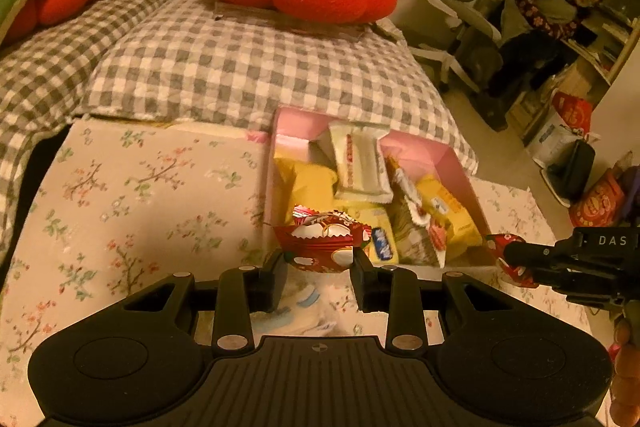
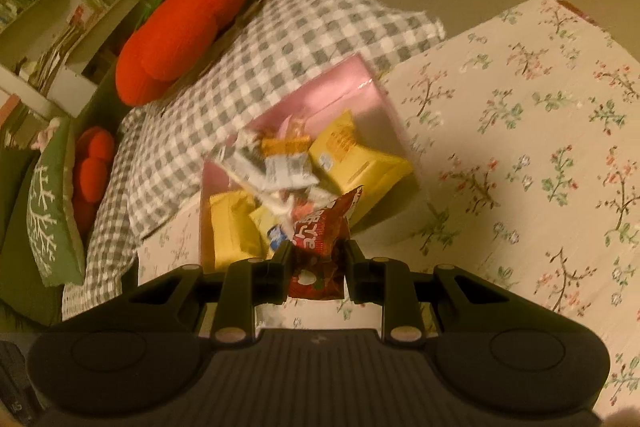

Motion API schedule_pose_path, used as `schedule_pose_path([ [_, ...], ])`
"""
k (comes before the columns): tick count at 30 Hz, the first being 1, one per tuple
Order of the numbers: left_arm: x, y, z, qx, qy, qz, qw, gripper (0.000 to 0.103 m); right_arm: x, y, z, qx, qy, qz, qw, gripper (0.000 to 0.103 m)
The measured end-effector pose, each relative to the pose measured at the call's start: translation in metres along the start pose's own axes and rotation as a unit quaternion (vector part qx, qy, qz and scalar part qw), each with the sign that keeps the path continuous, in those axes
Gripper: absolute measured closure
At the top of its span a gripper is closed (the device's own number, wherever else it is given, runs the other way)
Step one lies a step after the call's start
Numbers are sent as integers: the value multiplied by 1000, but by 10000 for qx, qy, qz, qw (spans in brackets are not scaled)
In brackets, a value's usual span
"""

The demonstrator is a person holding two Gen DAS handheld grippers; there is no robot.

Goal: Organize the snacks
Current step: 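Carry both held red snacks up over the box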

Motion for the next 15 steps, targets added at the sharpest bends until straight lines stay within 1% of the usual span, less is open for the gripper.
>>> schedule_pose_path([
  [7, -19, -16, 4, -11, -221, -39, 9997, 72, -4, -4, 4, -18, -10, 6, 10000, 79],
  [10, -25, -22, 6, -4, -203, -119, 9997, 72, -4, -6, 6, -50, 32, 1, 10000, 79],
  [15, -30, -34, 8, 21, -250, -141, 9996, 72, -3, -8, 10, -85, 62, 31, 9999, 79],
])
Point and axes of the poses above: each gripper's, at about its wrist camera, not at the fingertips, and y roughly against the way its jaws point, x to its left, z to its top, the point moved 10 cm from there along -y, roughly the way its jaws point, and after that the axes turned 2 degrees about -x, right-handed, at the moved point
